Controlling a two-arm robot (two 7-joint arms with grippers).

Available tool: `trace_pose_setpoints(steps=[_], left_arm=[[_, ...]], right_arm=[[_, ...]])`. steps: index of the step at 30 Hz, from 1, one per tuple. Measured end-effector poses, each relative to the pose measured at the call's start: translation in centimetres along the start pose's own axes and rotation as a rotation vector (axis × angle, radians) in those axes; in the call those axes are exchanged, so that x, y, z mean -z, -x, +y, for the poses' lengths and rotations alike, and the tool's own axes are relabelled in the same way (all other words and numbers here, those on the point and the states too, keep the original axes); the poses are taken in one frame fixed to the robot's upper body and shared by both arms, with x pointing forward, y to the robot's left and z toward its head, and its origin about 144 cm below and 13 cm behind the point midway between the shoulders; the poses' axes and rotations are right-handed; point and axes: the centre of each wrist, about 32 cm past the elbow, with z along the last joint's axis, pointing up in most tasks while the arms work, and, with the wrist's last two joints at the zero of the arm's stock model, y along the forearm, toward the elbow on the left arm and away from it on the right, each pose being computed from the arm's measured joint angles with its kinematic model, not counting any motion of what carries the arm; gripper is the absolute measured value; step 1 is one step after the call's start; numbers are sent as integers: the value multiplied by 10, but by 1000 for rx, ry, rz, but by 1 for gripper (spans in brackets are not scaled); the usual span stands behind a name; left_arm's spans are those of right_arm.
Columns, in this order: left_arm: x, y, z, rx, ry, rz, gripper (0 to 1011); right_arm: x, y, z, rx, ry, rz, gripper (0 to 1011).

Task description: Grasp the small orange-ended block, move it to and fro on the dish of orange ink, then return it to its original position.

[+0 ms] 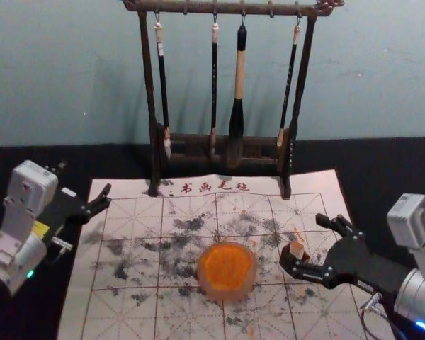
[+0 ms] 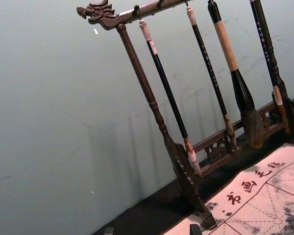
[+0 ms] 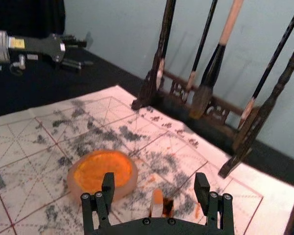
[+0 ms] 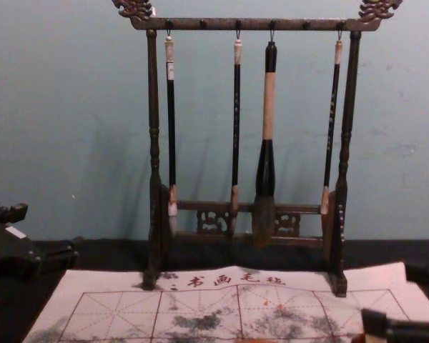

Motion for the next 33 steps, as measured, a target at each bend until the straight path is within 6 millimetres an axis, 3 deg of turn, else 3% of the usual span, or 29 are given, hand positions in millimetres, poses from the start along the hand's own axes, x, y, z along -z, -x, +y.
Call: trace_pose_setpoints(steps=[18, 33], left_arm=[[0, 0, 0, 0, 0, 0, 1001], [0, 0, 0, 0, 0, 0, 1001]], right_arm=[[14, -5, 16, -2, 76, 44, 1000], [15, -6, 18, 5, 95, 64, 1000]])
